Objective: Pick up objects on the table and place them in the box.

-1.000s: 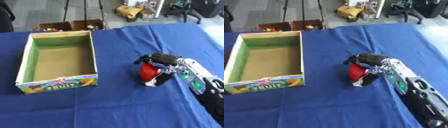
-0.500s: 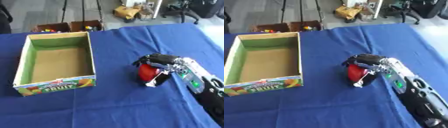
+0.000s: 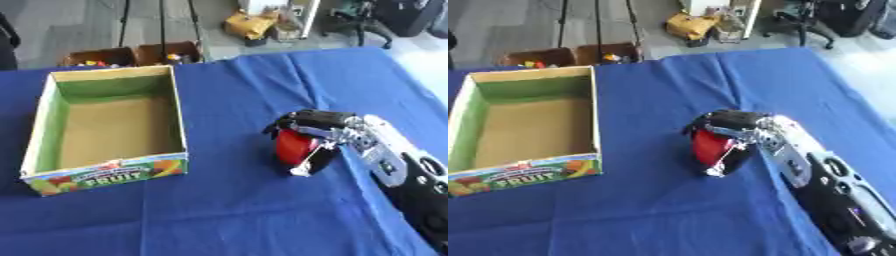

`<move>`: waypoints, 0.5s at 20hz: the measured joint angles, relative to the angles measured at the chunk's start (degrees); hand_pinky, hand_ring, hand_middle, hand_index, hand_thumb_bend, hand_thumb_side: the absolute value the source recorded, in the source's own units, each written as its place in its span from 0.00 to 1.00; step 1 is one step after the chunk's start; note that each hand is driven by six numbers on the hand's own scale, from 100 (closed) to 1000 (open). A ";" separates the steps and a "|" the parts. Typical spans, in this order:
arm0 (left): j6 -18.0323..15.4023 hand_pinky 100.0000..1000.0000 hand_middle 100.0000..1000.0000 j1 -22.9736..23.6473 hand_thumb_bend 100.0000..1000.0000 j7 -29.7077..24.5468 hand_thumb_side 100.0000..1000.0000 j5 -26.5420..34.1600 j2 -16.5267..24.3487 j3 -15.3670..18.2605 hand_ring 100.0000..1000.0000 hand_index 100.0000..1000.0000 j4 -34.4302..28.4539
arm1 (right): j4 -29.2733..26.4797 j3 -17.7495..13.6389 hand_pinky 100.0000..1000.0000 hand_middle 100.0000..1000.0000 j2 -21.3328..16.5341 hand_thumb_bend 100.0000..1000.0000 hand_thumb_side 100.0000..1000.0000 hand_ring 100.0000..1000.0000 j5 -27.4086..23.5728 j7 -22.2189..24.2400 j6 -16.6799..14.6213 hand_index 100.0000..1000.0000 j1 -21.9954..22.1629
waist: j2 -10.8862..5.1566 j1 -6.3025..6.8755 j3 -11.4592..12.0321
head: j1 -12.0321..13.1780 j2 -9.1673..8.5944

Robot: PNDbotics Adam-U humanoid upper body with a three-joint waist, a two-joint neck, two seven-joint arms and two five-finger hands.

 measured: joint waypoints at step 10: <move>0.03 0.64 0.73 0.01 0.00 -0.02 0.90 0.00 -0.01 0.00 0.63 0.90 0.00 | -1.51 0.04 0.17 0.56 0.02 0.00 0.24 0.44 0.78 -7.47 2.08 0.72 -0.07 | 0.10 0.06 -0.07 | -0.30 -0.25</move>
